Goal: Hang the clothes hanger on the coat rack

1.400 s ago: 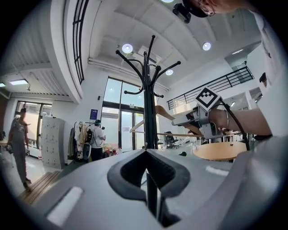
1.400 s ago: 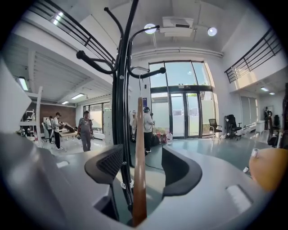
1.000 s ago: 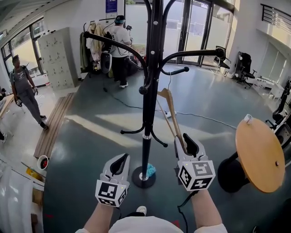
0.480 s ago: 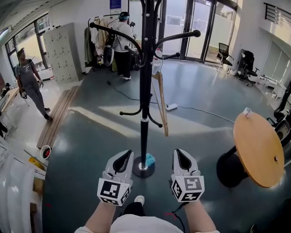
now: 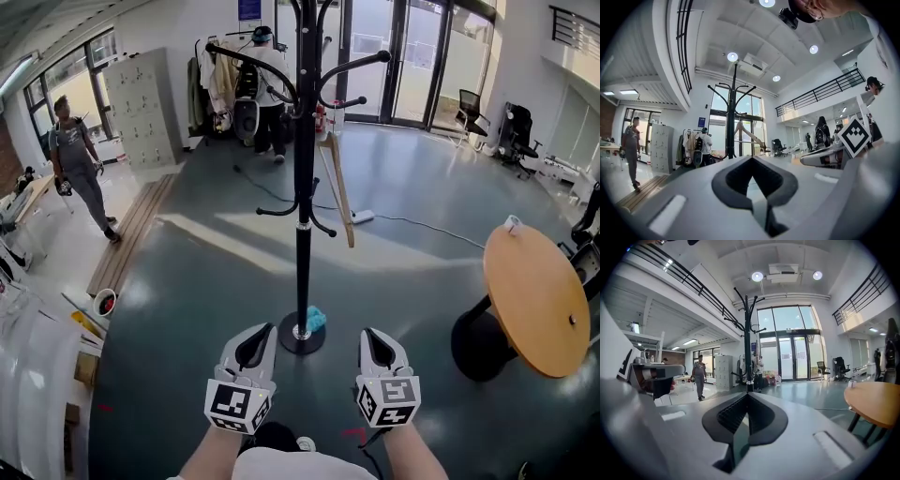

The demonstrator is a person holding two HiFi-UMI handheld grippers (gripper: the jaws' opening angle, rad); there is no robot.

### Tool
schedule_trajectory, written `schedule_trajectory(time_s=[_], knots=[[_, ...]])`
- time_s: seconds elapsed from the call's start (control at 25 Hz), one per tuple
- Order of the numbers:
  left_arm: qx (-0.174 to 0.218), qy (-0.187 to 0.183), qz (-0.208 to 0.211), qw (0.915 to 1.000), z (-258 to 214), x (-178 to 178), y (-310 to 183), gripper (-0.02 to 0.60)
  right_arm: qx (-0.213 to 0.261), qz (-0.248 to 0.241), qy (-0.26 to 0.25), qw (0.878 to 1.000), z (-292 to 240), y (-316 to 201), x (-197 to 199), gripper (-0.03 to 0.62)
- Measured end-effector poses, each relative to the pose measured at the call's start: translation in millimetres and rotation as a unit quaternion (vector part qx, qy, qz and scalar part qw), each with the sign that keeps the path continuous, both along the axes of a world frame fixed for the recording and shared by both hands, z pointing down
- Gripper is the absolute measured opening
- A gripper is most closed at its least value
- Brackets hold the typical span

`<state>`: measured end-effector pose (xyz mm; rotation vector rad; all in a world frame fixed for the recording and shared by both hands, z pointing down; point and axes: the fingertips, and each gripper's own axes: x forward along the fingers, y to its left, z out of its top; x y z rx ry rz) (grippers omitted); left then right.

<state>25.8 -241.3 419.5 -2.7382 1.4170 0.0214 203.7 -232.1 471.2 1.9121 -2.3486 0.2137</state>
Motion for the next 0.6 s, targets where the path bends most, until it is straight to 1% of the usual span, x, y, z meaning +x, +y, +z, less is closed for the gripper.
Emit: schedule_trajectory(time_s=[0.08, 0.24, 0.44, 0.6], knots=[[0.000, 0.000, -0.005, 1.0000, -1.2, -7.2, 12.5, 0.000, -0.007, 0.002, -0.001, 1.000, 1.8, 12.4, -2.2, 0.028], [0.004, 0.001, -0.010, 0.9999, -5.1, -19.0, 32.2, 0.000, 0.004, 0.007, 0.006, 1.000, -1.6, 32.3, -7.8, 0.028], [-0.004, -0.001, -0.008, 1.0000, -0.2, -42.2, 62.5, 0.000, -0.001, 0.015, 0.013, 1.000, 1.6, 62.6, -28.3, 0.028], [-0.015, -0.007, -0.001, 0.9999, 6.6, -64.0, 97.9, 0.000, -0.008, 0.025, 0.008, 1.000, 5.8, 96.0, -49.3, 0.026]])
